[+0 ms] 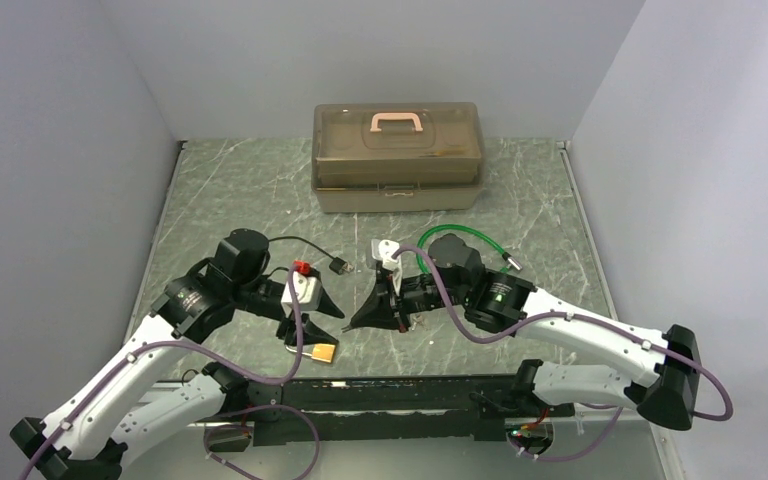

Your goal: Unlock with the key

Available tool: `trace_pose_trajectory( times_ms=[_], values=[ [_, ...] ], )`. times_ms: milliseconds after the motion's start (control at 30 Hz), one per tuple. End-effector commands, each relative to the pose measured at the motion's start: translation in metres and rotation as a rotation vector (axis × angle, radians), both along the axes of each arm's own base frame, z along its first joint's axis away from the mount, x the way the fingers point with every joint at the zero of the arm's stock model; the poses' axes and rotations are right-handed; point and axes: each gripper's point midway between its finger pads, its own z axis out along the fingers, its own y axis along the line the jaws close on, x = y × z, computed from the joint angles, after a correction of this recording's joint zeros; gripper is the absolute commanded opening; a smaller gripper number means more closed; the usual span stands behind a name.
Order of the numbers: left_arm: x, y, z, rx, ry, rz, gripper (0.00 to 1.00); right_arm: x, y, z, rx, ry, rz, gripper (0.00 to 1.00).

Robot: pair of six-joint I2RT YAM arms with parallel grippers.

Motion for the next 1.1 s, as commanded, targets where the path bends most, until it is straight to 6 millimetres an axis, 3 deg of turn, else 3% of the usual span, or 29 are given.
trace_pose_trajectory(
  times_ms=[0,200,367,400,500,533,800,1067],
  values=[
    [-0.002,0.003,-0.004,0.004,-0.025,-0.008,0.53,0.003,-0.002,0.026,0.095,-0.059,-0.020,0.00],
    [0.009,-0.001,-0.007,0.014,-0.025,0.034,0.51,0.000,-0.001,0.035,0.150,-0.056,-0.013,0.00],
    [0.003,-0.003,0.001,-0.010,0.009,0.004,0.46,-0.001,-0.001,0.040,0.189,-0.065,-0.013,0.00],
    [0.002,-0.004,0.002,-0.015,0.016,-0.005,0.42,-0.001,-0.001,0.041,0.196,-0.070,-0.012,0.00],
    [-0.002,-0.003,0.003,-0.020,0.034,-0.020,0.05,-0.002,-0.002,0.043,0.205,-0.077,-0.005,0.00],
    [-0.002,-0.003,0.004,-0.022,0.039,-0.021,0.00,-0.003,-0.002,0.043,0.206,-0.080,-0.001,0.00],
    [-0.014,-0.005,0.013,-0.056,0.099,-0.076,0.06,-0.002,-0.004,0.046,0.220,-0.092,-0.016,0.00],
    [-0.005,-0.010,0.019,-0.072,0.104,-0.043,0.14,-0.002,-0.001,0.054,0.267,-0.090,-0.026,0.00]
  ],
)
